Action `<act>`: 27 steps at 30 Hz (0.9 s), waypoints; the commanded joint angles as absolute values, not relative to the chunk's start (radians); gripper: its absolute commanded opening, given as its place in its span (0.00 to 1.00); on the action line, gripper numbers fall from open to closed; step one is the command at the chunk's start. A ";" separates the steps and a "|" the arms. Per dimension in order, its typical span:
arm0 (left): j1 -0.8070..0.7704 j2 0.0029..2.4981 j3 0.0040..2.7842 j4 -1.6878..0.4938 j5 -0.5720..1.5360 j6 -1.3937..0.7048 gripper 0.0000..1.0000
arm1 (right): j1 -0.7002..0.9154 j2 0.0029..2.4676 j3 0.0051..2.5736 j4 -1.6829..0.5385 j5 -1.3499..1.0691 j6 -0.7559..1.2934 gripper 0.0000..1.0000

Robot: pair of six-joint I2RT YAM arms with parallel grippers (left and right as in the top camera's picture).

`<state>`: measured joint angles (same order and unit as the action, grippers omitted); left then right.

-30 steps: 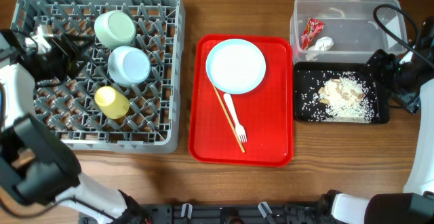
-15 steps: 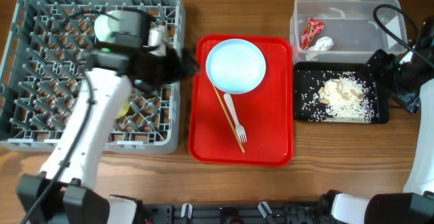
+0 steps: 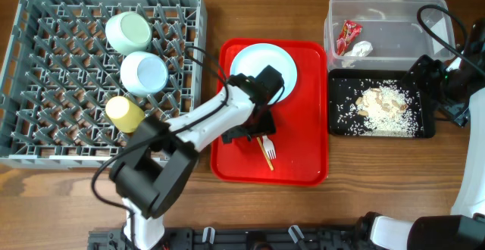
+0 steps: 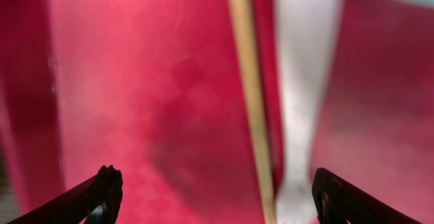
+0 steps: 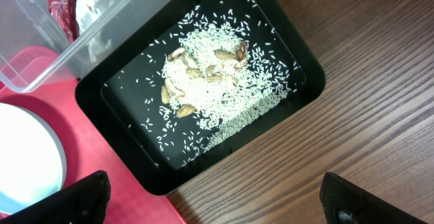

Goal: Sort waste into correct bins and load items into the dishwasher rack
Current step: 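Reach the left gripper to the wooden chopstick on the tray and grasp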

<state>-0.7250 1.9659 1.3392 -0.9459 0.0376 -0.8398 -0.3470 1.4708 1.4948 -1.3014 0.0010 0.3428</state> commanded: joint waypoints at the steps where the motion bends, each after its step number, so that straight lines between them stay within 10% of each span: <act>1: -0.724 2.025 1.332 -0.951 -0.001 -0.899 0.88 | -0.348 1.482 1.494 -1.303 -0.001 0.332 1.00; 12: -0.725 2.042 1.325 -0.952 0.002 -0.899 0.22 | -0.348 1.482 1.494 -1.303 -0.001 0.332 1.00; 27: -0.720 2.035 1.326 -0.947 0.002 -0.898 0.04 | -0.348 1.482 1.494 -1.303 -0.002 0.320 1.00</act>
